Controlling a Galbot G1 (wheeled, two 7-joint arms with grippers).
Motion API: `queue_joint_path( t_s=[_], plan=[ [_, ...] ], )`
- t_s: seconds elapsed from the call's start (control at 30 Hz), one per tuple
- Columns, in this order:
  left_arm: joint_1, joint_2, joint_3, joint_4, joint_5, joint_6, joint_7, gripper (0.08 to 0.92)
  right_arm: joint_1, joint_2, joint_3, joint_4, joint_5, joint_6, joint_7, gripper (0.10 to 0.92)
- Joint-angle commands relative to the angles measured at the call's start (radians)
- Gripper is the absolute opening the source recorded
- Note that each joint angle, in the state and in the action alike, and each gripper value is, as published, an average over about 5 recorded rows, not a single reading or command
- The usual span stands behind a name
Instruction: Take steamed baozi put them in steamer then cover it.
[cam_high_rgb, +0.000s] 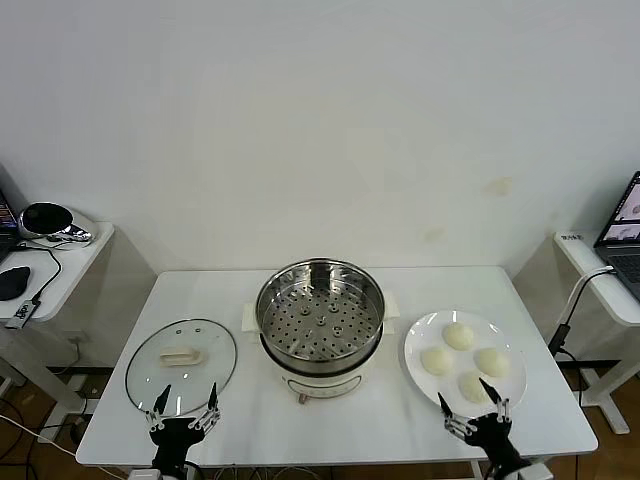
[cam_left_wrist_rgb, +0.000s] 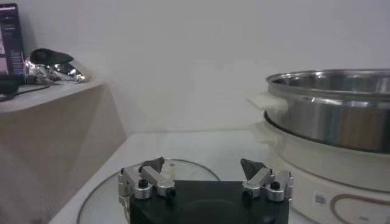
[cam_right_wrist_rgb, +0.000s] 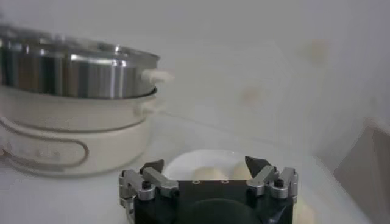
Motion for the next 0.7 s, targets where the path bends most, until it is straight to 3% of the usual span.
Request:
queue_joint_path(
  t_s=[0.03, 0.43, 0.7],
  plan=[
    [-0.011, 0.018, -0.01, -0.011, 0.019, 0.035, 0.013, 0.823, 0.161, -0.28, 0.071, -0.042, -0.219, -0.111, -0.107, 0.823],
    [-0.011, 0.013, -0.022, -0.007, 0.047, 0.051, 0.011, 0.823, 0.574, -0.698, -0.148, -0.25, -0.431, -0.193, -0.566, 0.823],
    [0.008, 0.005, -0.032, -0.017, 0.132, 0.05, 0.02, 0.823, 1.103, -0.736, -0.699, -0.459, -0.367, -0.181, -0.788, 0.823]
  ],
)
